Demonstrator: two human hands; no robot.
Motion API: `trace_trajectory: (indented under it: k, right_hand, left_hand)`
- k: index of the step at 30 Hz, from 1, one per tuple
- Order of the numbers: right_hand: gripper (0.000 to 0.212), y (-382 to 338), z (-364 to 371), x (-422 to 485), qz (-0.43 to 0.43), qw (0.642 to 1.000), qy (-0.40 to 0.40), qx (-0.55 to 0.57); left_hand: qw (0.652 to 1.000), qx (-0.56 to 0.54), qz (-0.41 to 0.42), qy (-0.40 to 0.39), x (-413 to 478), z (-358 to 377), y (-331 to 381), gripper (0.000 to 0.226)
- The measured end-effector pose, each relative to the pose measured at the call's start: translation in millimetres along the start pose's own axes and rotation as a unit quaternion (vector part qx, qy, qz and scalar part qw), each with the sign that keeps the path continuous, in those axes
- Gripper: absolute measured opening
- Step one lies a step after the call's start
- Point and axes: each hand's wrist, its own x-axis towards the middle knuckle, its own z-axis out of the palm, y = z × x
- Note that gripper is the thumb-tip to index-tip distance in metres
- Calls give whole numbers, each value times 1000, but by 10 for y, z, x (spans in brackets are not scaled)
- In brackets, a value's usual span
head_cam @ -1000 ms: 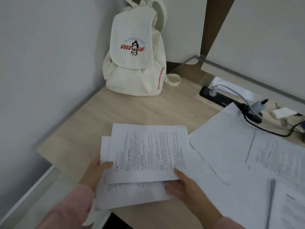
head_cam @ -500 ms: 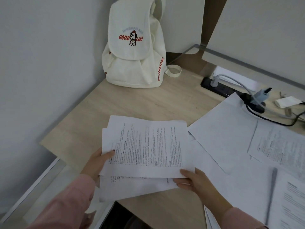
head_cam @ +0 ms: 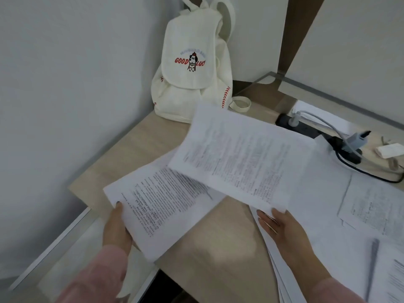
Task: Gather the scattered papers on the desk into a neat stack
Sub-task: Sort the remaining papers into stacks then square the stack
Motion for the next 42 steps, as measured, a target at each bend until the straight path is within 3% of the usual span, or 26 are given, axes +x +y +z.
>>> trace_trajectory:
  k: [3,7,9,10,12,14,17,22,27,31,42]
  right_hand:
    - [27,75,-94,-6,26,999,7,21]
    - [36,235,-61,-66,60,997,25,39]
    - [70,318,-30,-65,84,995,30,38]
    - [72,356,-14,-73,90,995,25,34]
    - [38,395,22,-89,98,994,20,44]
    - [26,391,21,-83,104,993,22,43]
    - [24,316,-3,-89,89,996,18,23]
    - [26,116,-108,-120,59,992,-16,-107]
    - [27,-89,-51,-82,61,960,-48,-268]
    - [24,-138,74,65,78,928,-44,-362]
    - [20,363,277,119,116,879,-47,-461]
  left_hand:
    - [1000,-11,-6,0,47,-116,-153,44]
    - [995,51,-69,-57,67,-178,-356,34]
    - [987,102,-93,-84,46,-172,-438,31]
    - [983,122,-105,-92,34,-172,-468,31]
    - [975,142,-131,-108,8,-180,-493,32]
    - [973,155,-134,-105,15,-207,-477,31]
    - [982,155,-83,-63,99,-281,-396,30]
    - [982,187,17,-21,211,-357,-39,24]
    - [941,322,-42,-101,291,-382,412,18]
    - [908,403,-50,-105,334,-372,518,18]
    - [914,402,57,-21,403,-405,103,16]
